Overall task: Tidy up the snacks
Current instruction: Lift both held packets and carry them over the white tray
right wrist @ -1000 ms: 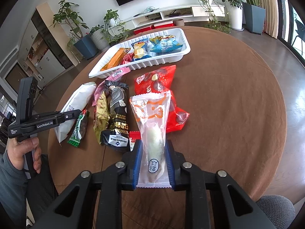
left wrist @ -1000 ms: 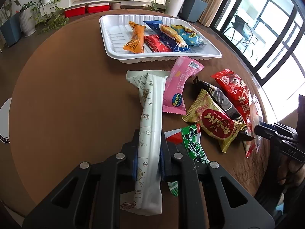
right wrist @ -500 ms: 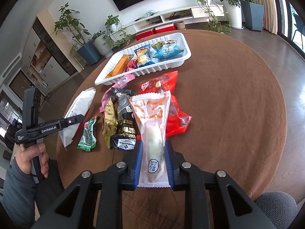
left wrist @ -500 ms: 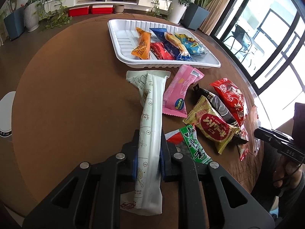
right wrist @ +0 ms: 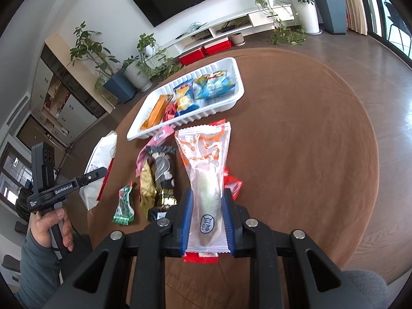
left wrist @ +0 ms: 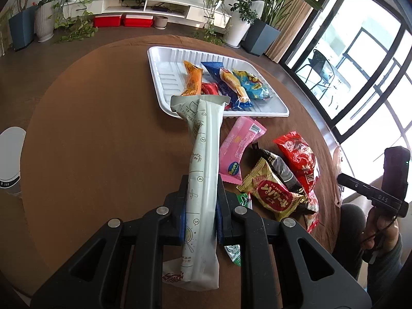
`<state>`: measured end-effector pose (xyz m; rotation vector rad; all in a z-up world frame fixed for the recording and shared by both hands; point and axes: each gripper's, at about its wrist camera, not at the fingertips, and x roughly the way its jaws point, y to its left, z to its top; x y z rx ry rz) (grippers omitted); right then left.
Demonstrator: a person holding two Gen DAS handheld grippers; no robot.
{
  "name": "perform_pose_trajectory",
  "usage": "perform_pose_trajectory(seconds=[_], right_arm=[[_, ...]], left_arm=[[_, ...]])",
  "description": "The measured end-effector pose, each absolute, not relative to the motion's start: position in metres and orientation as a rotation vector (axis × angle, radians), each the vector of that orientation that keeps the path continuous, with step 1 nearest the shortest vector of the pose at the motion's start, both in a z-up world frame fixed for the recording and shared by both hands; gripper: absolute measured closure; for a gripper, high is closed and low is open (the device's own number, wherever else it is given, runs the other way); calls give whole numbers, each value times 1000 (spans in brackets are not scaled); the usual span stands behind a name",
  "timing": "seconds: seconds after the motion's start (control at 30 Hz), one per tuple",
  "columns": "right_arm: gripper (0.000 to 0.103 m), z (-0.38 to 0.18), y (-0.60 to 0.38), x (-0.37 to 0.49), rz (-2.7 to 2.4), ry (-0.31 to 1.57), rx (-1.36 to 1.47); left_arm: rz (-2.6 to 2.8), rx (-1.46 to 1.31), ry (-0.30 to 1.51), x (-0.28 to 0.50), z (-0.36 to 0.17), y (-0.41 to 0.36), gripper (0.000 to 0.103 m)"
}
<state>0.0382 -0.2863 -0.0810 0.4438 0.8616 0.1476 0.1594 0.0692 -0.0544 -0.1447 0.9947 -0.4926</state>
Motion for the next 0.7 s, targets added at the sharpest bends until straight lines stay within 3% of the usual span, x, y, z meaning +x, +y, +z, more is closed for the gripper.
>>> perform_pose_trajectory(seconds=[0.47, 0.7], right_arm=[[79, -27, -378, 101, 34, 766, 462], [79, 1, -372, 161, 82, 763, 401]], left_arm=[[-469, -186, 906, 223, 1, 86, 88], [-481, -194, 894, 263, 17, 78, 88]])
